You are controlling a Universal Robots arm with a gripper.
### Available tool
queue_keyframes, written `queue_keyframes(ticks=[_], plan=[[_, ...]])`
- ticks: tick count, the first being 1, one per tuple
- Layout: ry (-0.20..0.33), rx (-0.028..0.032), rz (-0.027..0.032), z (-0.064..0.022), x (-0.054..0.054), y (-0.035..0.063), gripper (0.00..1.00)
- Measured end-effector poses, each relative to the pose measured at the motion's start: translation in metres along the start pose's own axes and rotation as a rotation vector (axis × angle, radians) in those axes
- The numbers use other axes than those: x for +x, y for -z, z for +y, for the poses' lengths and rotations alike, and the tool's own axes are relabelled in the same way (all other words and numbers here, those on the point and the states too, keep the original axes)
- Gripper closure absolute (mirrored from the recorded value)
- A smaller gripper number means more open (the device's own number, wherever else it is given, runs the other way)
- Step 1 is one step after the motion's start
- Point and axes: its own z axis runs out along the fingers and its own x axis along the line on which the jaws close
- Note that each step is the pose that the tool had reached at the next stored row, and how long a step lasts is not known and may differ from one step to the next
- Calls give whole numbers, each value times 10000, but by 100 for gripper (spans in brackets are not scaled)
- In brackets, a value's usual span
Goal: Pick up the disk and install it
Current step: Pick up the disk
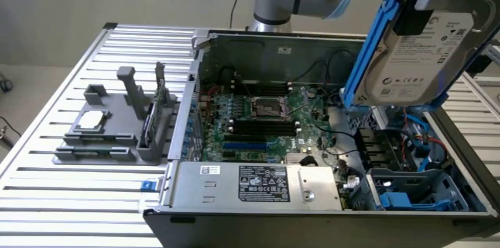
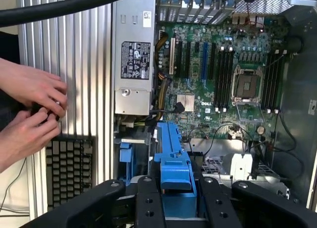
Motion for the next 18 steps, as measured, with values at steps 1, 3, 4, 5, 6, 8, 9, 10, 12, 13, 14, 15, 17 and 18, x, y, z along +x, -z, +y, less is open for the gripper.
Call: queue_keyframes(ticks=[1,3,4,5,6,8,9,10,12,13,14,15,17,18], plan=[[0,0,0,-23,16,-7,67],[1,-1,1,-65,49,-18,67],[0,-1,0,-79,66,-22,67],[0,-1,1,-90,83,-26,67],[1,-1,2,-103,101,-29,67],[1,-1,3,-123,134,-36,67],[0,-2,4,-135,150,-40,67],[0,-1,4,-148,167,-45,67],[0,-1,3,-188,198,-58,67],[1,-8,4,-220,209,-68,67],[1,-38,5,-261,221,-76,67],[-1,-88,5,-301,232,-83,67],[-2,-200,1,-373,248,-100,67],[-2,-255,-2,-408,256,-109,67]])
